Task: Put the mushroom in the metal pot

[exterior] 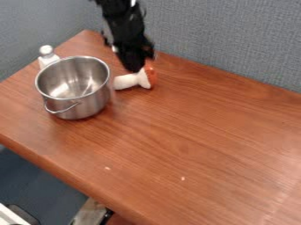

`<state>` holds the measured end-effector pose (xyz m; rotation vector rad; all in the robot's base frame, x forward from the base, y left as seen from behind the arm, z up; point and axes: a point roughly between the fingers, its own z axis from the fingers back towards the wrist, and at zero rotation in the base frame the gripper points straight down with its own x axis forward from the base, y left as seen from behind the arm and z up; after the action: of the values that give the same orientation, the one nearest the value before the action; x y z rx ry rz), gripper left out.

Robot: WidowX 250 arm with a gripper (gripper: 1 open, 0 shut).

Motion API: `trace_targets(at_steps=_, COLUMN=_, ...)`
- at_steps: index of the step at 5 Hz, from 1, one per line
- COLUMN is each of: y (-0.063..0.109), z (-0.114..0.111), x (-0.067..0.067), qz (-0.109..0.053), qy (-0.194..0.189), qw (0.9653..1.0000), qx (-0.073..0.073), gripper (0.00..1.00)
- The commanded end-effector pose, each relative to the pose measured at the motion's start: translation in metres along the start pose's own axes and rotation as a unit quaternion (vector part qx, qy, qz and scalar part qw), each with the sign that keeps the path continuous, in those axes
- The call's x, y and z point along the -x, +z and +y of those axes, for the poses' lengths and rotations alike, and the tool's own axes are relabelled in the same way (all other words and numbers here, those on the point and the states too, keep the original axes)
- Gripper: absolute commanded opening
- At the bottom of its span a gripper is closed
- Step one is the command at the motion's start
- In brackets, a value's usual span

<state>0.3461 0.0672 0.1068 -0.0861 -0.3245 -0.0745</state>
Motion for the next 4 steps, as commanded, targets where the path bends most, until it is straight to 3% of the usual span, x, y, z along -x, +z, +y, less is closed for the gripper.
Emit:
trace_targets(at_steps=1, y=0.029, z=-0.008, x=-0.008, qz=-0.027, qy=-0.012, qw=0.9996, qx=0.001, gripper=0.00)
trace_targets(at_steps=2, y=0.010, z=-0.003, x=0.001, qz=0.004, qy=-0.027, qw=0.9996, qx=-0.002, gripper=1.00)
trace_targets(at_steps=3, y=0.002, z=-0.005, x=0.010, qz=0.022, qy=-0.067, qw=0.9973, qx=0.021, gripper=1.00)
trace_targets(at_steps=4, y=-0.008, z=-0.005, x=0.015, qz=0.039, qy=-0.110, qw=0.9924, qx=0.039, gripper=1.00)
